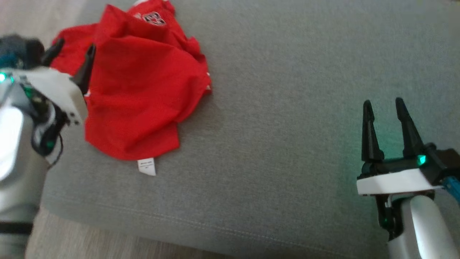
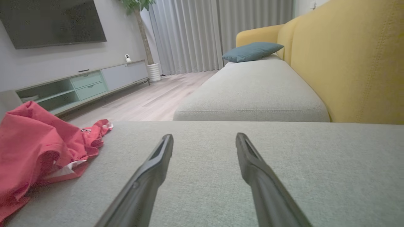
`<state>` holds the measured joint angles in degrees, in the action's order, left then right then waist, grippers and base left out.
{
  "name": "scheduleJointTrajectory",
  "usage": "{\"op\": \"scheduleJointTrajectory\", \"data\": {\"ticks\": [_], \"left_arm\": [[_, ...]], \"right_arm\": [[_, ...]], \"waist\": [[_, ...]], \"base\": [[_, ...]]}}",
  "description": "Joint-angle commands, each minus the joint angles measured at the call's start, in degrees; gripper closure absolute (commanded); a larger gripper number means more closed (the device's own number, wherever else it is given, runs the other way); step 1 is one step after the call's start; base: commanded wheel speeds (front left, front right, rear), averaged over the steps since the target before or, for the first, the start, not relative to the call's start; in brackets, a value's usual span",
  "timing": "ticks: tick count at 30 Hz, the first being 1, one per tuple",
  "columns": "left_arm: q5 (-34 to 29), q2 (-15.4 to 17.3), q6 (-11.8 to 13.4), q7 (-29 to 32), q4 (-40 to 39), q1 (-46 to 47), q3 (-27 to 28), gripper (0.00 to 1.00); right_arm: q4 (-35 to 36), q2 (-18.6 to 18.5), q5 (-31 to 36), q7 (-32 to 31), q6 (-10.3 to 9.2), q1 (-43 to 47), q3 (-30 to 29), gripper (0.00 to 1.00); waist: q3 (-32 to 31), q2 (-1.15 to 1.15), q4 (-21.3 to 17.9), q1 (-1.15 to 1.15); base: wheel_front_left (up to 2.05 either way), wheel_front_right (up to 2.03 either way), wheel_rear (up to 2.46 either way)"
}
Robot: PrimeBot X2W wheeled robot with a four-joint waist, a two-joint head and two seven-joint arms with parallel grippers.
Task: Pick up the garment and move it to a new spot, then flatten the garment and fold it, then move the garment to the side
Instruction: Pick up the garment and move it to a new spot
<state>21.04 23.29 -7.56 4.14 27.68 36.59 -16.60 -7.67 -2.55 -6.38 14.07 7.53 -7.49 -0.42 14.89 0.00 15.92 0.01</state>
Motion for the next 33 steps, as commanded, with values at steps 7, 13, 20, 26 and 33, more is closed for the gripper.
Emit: {"op": "scheduleJointTrajectory", "data": {"ticks": [7,13,20,26,33], "left_arm": [[8.4,7.7,0.1,6.8,7.7,13.1,-7.4,0.00],[12.0,9.3,0.1,10.1,13.7,17.4,-13.3,0.00],[15.7,9.7,0.1,8.2,17.5,20.5,-17.7,1.00],[14.6,10.2,0.2,-2.3,19.5,23.2,-17.8,1.00],[14.9,9.6,2.4,-13.3,17.1,24.1,-15.1,1.00]], "right_arm": [[4.2,-0.3,0.2,-0.9,-0.04,-1.8,1.0,0.00],[5.1,-0.3,-2.7,-0.8,-0.04,-2.5,1.7,0.00],[5.3,-0.3,-2.9,-0.4,-0.04,-3.1,2.5,0.00],[2.9,-0.3,-4.0,0.2,-0.04,-2.6,3.1,0.00],[-0.6,-0.3,-6.9,0.8,-0.04,-0.8,4.0,0.00]], "waist": [[5.5,0.00,-4.4,-0.01],[7.2,0.00,-5.6,-0.01],[8.0,0.00,-6.2,-0.01],[4.7,0.00,-6.7,-0.01],[-3.0,0.00,-7.6,-0.01]], "base": [[0.00,0.00,0.00],[0.00,0.00,0.00],[0.00,0.00,0.00],[0.00,0.00,0.00],[0.00,0.00,0.00]]}}
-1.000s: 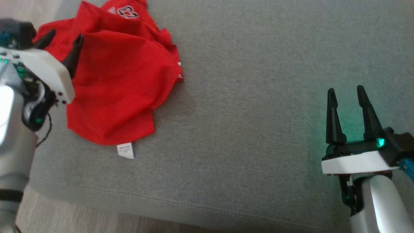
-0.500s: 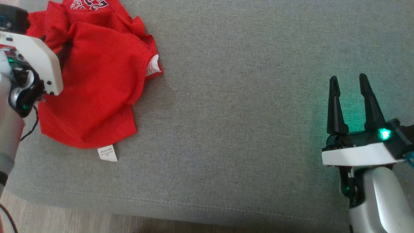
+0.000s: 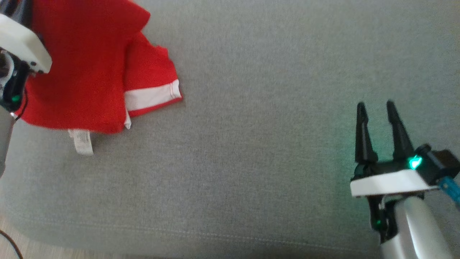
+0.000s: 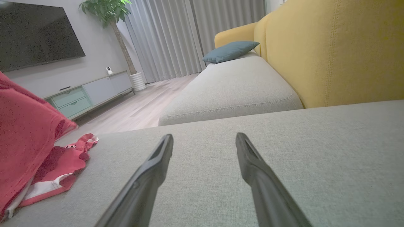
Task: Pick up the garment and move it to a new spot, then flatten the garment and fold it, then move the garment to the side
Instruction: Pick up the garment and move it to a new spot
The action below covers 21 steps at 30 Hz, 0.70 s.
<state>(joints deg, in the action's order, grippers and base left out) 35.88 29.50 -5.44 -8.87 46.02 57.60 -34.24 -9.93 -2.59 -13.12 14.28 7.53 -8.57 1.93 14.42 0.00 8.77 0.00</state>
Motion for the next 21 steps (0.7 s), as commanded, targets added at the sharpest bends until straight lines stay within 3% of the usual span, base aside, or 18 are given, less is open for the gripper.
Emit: {"op": "scheduleJointTrajectory", "data": {"ticks": [1,9,17,21], "left_arm": [[0.1,3.3,0.6,-1.1,-2.3,2.9,2.7,1.00],[1.0,3.9,3.8,-0.5,-14.8,-1.7,3.0,1.00],[3.4,2.6,8.4,4.6,-30.2,-8.3,2.0,1.00],[3.2,0.8,10.0,5.9,-34.1,-10.4,0.3,1.00]], "right_arm": [[1.1,-0.3,-0.5,0.6,-0.04,0.6,1.9,0.00],[0.5,-0.3,-3.6,0.7,-0.04,2.7,3.4,0.00],[1.9,-0.3,-4.9,0.7,-0.04,2.4,4.0,0.00],[2.7,-0.3,-5.4,0.7,-0.04,2.0,4.1,0.00]], "waist": [[-3.7,0.00,-0.6,0.00],[-10.1,0.00,-3.0,0.00],[-10.9,0.00,-7.8,0.00],[-10.6,0.00,-10.3,0.00]], "base": [[0.00,0.00,0.00],[0.00,0.00,0.00],[0.00,0.00,0.00],[0.00,0.00,0.00]]}}
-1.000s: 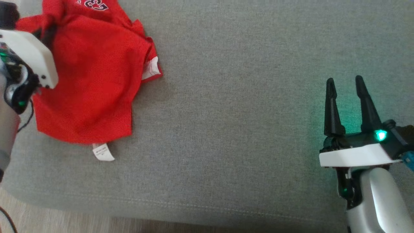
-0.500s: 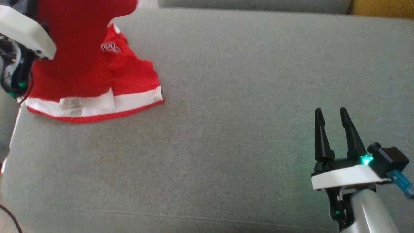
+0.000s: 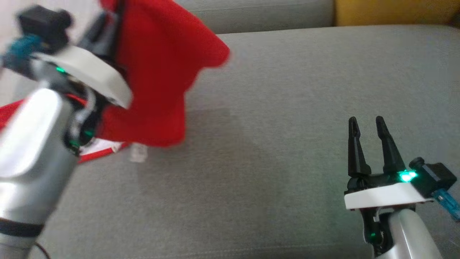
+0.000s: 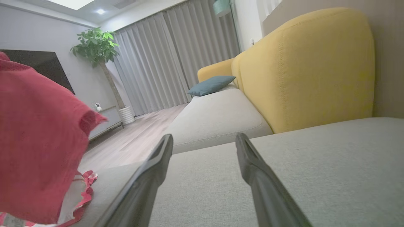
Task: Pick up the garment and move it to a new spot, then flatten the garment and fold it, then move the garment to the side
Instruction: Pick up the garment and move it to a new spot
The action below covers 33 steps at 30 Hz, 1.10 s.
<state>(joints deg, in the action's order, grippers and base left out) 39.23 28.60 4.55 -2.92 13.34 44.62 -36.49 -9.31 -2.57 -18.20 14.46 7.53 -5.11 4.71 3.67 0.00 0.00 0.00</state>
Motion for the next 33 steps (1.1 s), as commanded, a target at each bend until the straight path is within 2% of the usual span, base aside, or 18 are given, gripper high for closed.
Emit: {"op": "scheduleJointTrajectory", "data": {"ticks": [1,9,15,18,19,20,26,33], "left_arm": [[-0.3,0.9,0.4,0.4,-2.2,2.1,1.7,1.00],[-1.9,-6.7,2.5,0.4,-1.5,1.6,-3.2,1.00],[-4.0,-11.2,2.9,-1.4,5.6,4.0,-5.8,1.00],[-4.4,-13.2,2.7,-3.1,10.3,5.2,-6.2,1.00],[-4.5,-13.8,2.6,-3.7,11.8,5.5,-6.4,0.63],[-4.6,-14.2,2.2,-3.9,13.3,5.7,-6.7,0.01],[-4.7,-15.2,0.7,-7.6,19.0,6.9,-6.7,0.00],[-3.9,-12.8,0.1,-11.1,19.3,6.1,-3.5,0.00]], "right_arm": [[2.3,-0.3,-0.4,0.5,-0.04,-1.6,1.5,0.00],[5.4,-0.3,-1.7,0.5,-0.04,-3.6,4.3,0.00],[7.4,-0.3,-3.9,0.5,-0.04,-4.7,5.5,0.00],[7.9,-0.3,-4.9,0.5,-0.04,-4.8,5.7,0.00],[7.9,-0.3,-5.1,0.5,-0.04,-4.8,5.7,0.00],[8.0,-0.3,-5.3,0.5,-0.04,-4.7,5.7,0.00],[7.7,-0.3,-5.2,0.5,-0.04,-4.3,4.7,0.00],[6.0,-0.3,-2.9,0.5,-0.04,-3.8,2.9,0.00]], "waist": [[0.4,0.00,-2.4,0.00],[4.0,0.00,-11.6,0.00],[7.7,0.00,-18.5,0.00],[9.0,0.00,-20.6,0.00],[9.3,0.00,-21.0,0.00],[9.5,0.00,-21.2,0.00],[9.6,0.00,-19.3,0.00],[7.0,0.00,-11.8,0.00]], "base": [[0.00,0.00,0.00],[0.00,0.00,0.00],[0.00,0.00,0.00],[0.00,0.00,0.00],[0.00,0.00,0.00],[0.00,0.00,0.00],[0.00,0.00,0.00],[0.00,0.00,0.00]]}}
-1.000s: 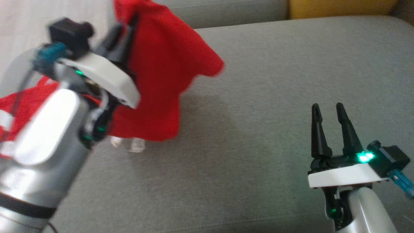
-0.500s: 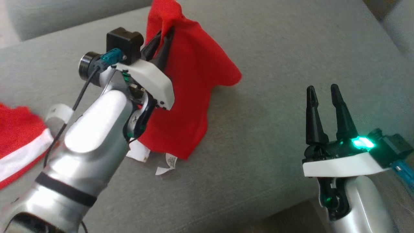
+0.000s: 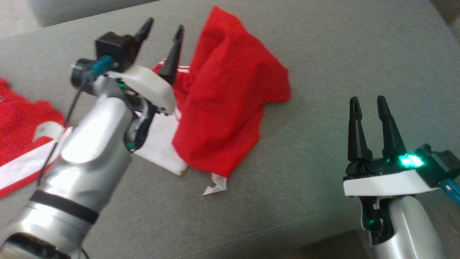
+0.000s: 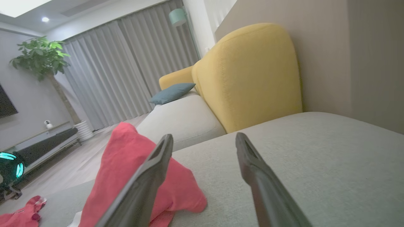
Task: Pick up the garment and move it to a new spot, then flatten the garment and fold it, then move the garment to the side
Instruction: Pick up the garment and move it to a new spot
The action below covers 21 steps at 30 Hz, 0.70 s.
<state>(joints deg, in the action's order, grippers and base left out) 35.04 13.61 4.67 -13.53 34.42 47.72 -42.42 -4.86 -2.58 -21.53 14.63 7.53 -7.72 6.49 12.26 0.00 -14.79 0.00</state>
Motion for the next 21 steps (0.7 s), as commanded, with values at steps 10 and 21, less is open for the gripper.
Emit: {"op": "scheduleJointTrajectory", "data": {"ticks": [10,21], "left_arm": [[-1.3,9.7,2.6,-1.4,-11.3,-10.4,7.5,0.00],[-6.3,7.3,8.2,-1.5,-27.3,-35.2,18.6,0.00]], "right_arm": [[-2.2,-0.3,4.8,0.4,-0.04,0.7,-1.1,0.00],[-5.6,-0.3,9.5,0.4,-0.04,4.7,-0.5,0.00]], "waist": [[-7.4,0.00,13.9,0.00],[-11.5,0.00,19.2,0.00]], "base": [[0.00,0.00,0.00],[0.00,0.00,0.00]]}}
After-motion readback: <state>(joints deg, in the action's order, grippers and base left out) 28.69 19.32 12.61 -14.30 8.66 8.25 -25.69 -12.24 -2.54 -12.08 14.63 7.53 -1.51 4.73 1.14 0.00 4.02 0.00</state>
